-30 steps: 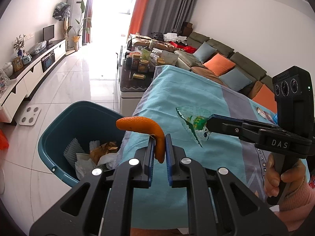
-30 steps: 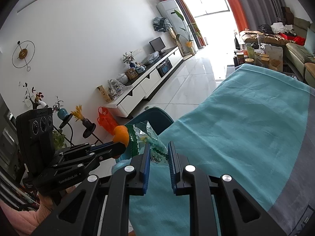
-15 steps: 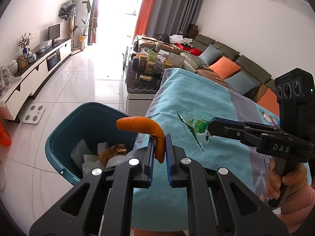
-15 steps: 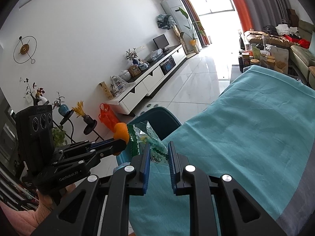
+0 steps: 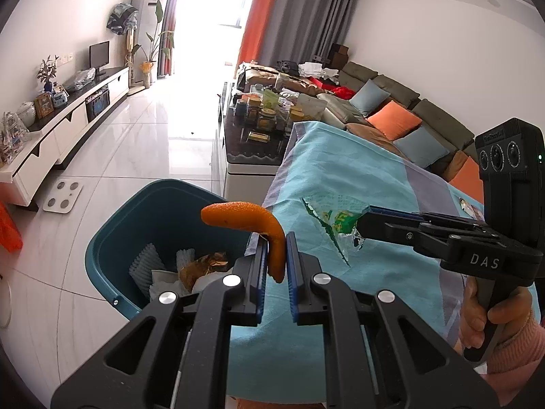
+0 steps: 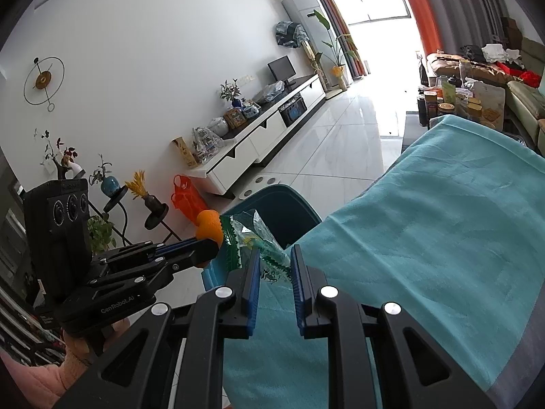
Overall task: Collect trash
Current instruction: 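Hold the peel and wrapper above the teal bin with both tools, then open both tools over the bin to drop peel and wrapper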
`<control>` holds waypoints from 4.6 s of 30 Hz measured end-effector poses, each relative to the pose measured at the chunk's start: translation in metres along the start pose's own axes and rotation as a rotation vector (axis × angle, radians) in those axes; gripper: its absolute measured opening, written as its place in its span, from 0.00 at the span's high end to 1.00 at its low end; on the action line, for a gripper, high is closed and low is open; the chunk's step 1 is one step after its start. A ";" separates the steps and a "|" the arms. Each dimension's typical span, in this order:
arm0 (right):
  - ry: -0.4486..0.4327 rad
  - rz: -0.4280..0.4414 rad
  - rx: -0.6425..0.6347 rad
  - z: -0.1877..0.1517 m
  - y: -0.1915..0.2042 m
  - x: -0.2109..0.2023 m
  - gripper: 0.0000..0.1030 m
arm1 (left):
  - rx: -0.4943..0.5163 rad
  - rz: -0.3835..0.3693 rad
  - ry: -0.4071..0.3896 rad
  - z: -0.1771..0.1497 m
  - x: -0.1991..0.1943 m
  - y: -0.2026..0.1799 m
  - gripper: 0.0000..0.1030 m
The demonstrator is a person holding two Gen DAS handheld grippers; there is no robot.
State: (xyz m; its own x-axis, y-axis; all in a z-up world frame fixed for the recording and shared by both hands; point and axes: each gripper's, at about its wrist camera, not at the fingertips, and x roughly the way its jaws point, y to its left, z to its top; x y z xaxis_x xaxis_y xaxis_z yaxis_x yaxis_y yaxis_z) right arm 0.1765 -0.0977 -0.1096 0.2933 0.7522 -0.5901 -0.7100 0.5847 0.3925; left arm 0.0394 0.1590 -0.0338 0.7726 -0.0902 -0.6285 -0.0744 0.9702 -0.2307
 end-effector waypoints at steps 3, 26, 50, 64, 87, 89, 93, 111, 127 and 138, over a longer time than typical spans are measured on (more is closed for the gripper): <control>0.003 0.003 -0.001 0.003 0.000 0.003 0.84 | -0.006 0.005 -0.002 0.001 0.000 0.002 0.89; 0.026 0.015 -0.004 0.008 0.005 0.020 0.84 | -0.019 0.033 0.002 0.005 0.005 0.011 0.89; 0.069 0.017 -0.027 0.019 0.016 0.048 0.84 | -0.045 0.066 0.022 0.009 0.016 0.025 0.89; 0.092 0.012 -0.037 0.022 0.020 0.062 0.84 | -0.058 0.075 0.032 0.007 0.023 0.033 0.89; 0.131 -0.003 -0.041 0.023 0.022 0.081 0.83 | -0.080 0.097 0.058 0.004 0.044 0.037 0.89; 0.133 -0.004 -0.042 0.023 0.023 0.083 0.83 | -0.082 0.098 0.061 0.004 0.046 0.038 0.89; 0.135 -0.006 -0.042 0.024 0.023 0.084 0.83 | -0.083 0.101 0.066 0.004 0.049 0.040 0.89; 0.158 -0.025 -0.038 0.027 0.025 0.101 0.82 | -0.100 0.111 0.085 0.001 0.063 0.050 0.89; 0.183 -0.040 -0.031 0.029 0.029 0.116 0.80 | -0.121 0.111 0.108 0.000 0.079 0.061 0.88; 0.188 -0.035 -0.008 0.031 0.024 0.120 0.77 | -0.138 0.116 0.111 0.000 0.083 0.066 0.88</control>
State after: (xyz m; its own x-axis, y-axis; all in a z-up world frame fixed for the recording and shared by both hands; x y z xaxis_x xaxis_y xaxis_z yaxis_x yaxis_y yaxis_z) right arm 0.2148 0.0156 -0.1488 0.1938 0.6606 -0.7253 -0.7068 0.6067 0.3637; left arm 0.0990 0.2160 -0.1014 0.6802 -0.0112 -0.7329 -0.2503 0.9363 -0.2466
